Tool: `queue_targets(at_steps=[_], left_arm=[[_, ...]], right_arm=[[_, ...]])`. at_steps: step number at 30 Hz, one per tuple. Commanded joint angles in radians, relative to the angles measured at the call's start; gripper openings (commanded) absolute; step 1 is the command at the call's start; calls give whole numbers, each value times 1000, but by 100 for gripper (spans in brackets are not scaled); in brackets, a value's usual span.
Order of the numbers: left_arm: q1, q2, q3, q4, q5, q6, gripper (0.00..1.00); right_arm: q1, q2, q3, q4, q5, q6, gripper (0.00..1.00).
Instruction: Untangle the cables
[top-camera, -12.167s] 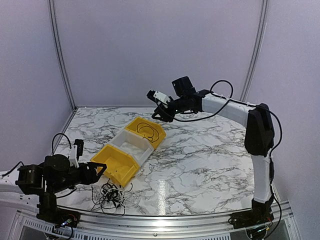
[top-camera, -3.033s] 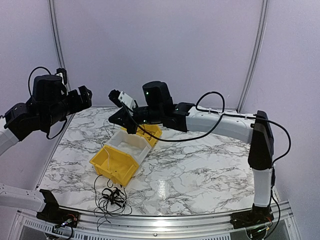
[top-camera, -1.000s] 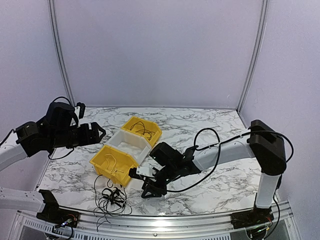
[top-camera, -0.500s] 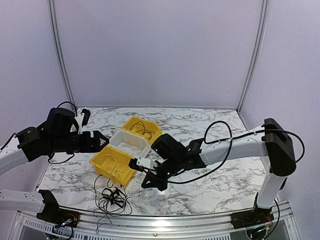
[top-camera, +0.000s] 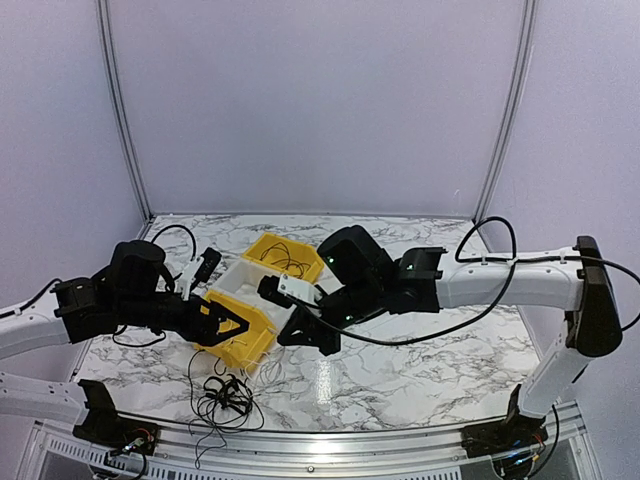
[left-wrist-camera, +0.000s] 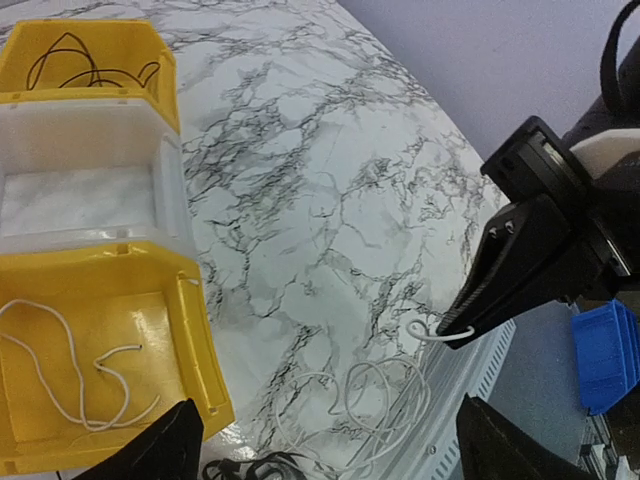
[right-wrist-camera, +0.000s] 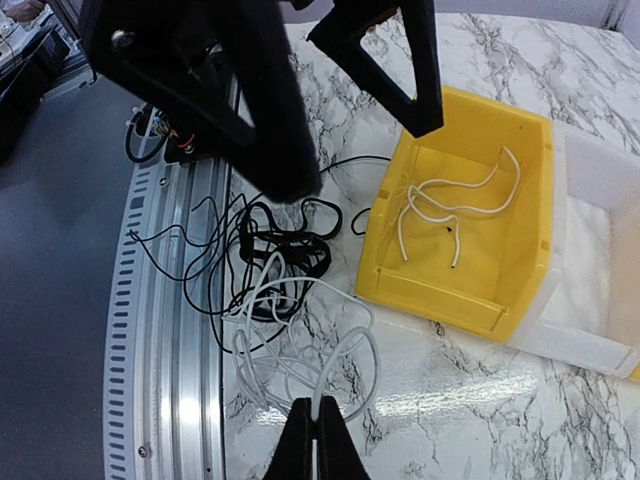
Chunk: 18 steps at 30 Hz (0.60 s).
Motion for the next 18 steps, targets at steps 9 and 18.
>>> queue_targets(at_steps=[9,18], left_arm=[[-76,103,-5,218,32,97,85],[-75,140,-6,294,54,188,77]], right_arm=[[-11,8,32,8,-34,-29,0],[-21,16,45,15,-46,-24,0]])
